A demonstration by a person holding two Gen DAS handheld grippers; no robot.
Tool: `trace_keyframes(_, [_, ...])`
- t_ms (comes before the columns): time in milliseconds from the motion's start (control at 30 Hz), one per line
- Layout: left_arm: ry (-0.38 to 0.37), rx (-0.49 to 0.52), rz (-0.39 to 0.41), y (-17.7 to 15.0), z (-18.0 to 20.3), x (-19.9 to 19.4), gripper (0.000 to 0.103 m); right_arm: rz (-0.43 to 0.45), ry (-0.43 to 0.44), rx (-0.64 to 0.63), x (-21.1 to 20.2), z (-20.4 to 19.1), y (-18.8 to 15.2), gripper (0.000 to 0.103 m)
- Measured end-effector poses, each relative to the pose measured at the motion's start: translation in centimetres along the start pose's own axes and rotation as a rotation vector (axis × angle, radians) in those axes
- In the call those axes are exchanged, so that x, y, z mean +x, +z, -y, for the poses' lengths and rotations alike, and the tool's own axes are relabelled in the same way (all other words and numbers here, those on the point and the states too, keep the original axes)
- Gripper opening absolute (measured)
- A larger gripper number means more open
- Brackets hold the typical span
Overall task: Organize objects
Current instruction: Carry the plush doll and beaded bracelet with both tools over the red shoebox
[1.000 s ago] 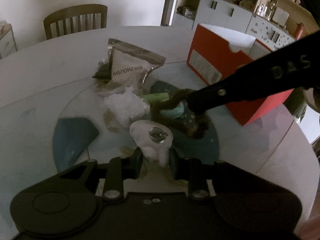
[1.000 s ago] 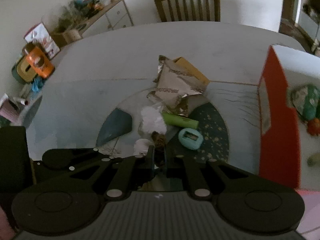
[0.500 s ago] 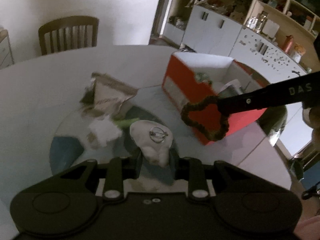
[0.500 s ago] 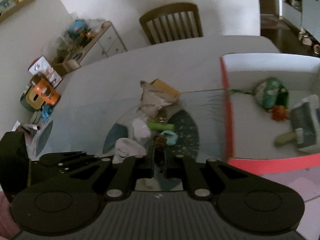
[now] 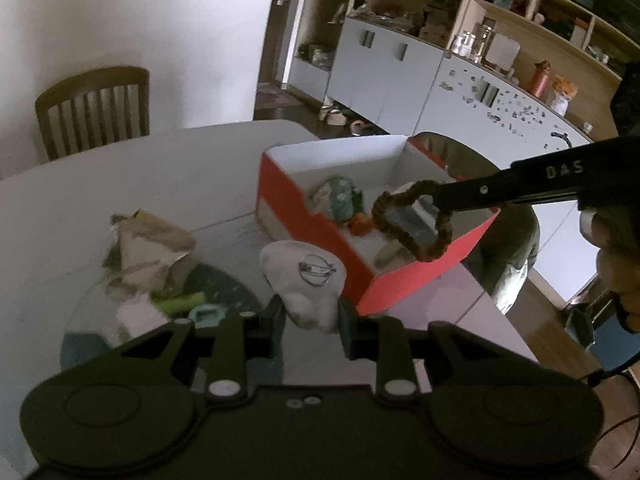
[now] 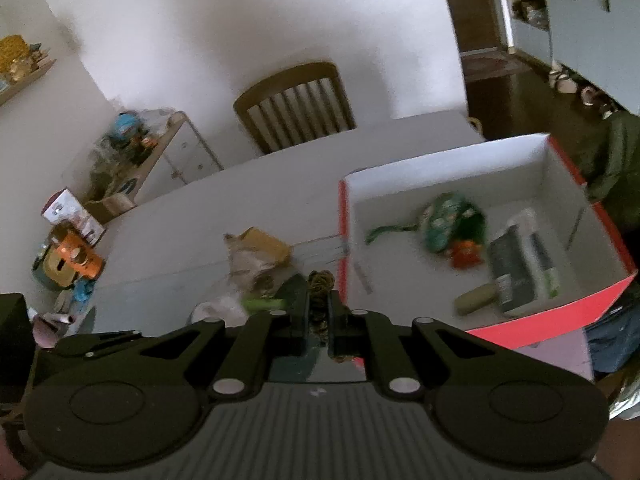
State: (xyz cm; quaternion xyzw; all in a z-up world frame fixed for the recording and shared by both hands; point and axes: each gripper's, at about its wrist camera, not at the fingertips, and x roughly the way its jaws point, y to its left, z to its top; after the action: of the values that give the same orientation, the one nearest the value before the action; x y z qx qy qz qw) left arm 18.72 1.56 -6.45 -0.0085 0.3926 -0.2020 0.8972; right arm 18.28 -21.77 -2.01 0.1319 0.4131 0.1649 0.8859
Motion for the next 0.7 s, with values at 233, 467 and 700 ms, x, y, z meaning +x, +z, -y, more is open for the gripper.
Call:
trace_keyframes(233, [-0.013, 0.031, -0.001, 1.6, 2.5, 1.7, 0.026, 0.014, -0.039, 0.003, -0.5, 3.4, 1.1, 0.008])
trace_keyframes(467, [-0.024, 0.019, -0.028, 2.9, 4.3, 4.6, 0.026, 0.011, -0.057, 0.013, -0.2, 6.9, 2.1, 0.008])
trace_keyframes(700, [-0.005, 0.024, -0.066, 4.3, 5.4, 7.9, 0.026, -0.015, -0.068, -0.007, 1.4, 9.6, 2.8, 0.008])
